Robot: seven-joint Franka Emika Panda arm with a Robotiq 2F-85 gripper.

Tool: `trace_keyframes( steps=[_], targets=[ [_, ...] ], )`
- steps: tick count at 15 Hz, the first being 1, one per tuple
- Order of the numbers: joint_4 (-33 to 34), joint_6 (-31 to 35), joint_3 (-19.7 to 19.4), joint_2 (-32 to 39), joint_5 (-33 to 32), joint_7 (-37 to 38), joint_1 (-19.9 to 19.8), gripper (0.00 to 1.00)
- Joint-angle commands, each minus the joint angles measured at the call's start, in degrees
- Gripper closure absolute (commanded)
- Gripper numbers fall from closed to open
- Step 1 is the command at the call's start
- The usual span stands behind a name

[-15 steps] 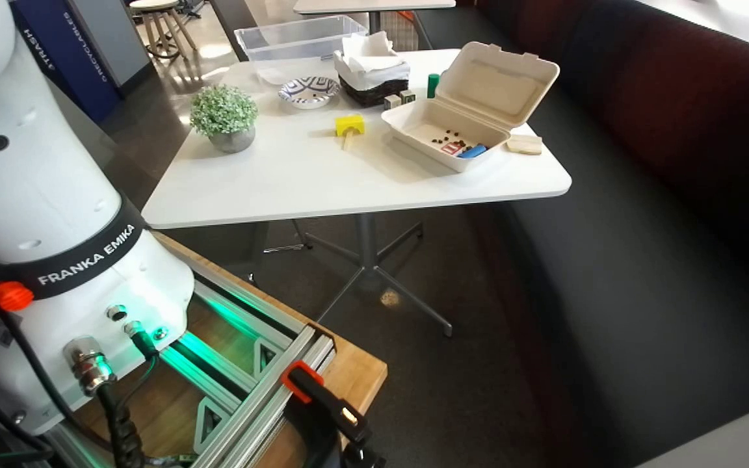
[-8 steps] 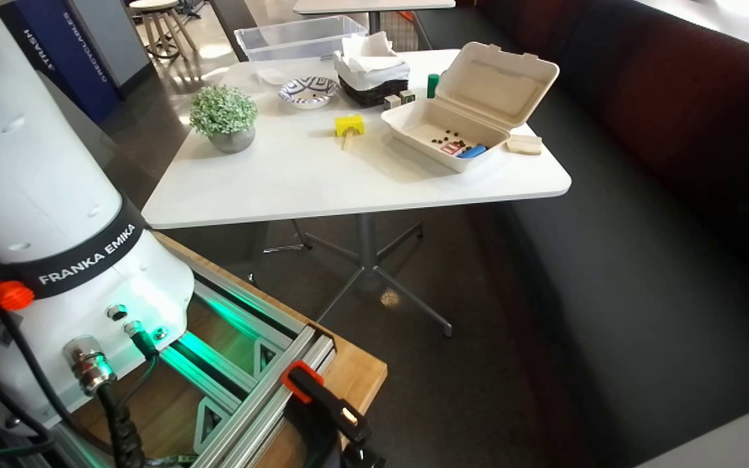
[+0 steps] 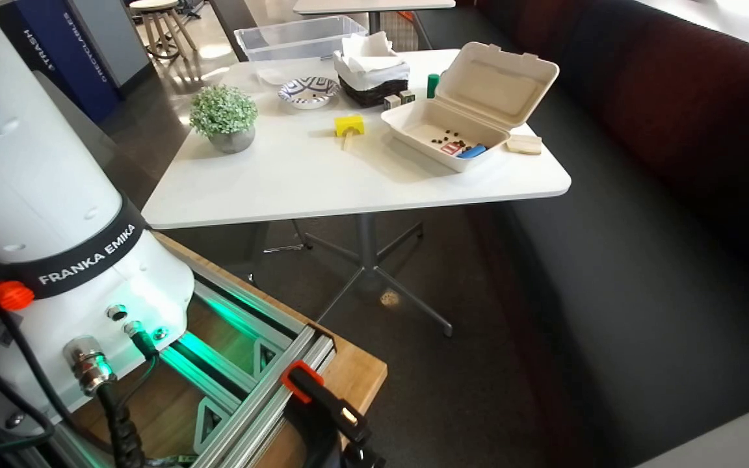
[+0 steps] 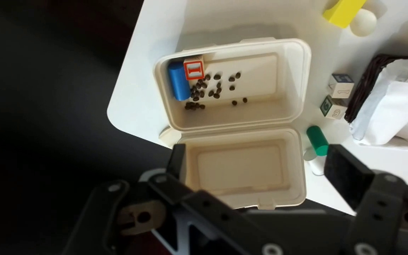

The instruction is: Put the cube in the pack on the other cube

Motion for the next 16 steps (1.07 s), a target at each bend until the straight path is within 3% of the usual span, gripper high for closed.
trace_keyframes(
  steps=[1, 3, 11, 16],
  targets=[
    [0.2, -0.2, -0.4, 0.0, -0.2, 0.1, 0.5, 0.0],
    [0.3, -0.2, -0.4, -0.1, -0.2, 0.1, 0.5, 0.0],
    [2.5, 16.1, -1.7, 17.2, -2.5, 0.8, -0.9, 0.0],
    [7.6, 23.3, -5.2, 28.8, -5.7, 2.0, -0.4, 0.0]
  ],
)
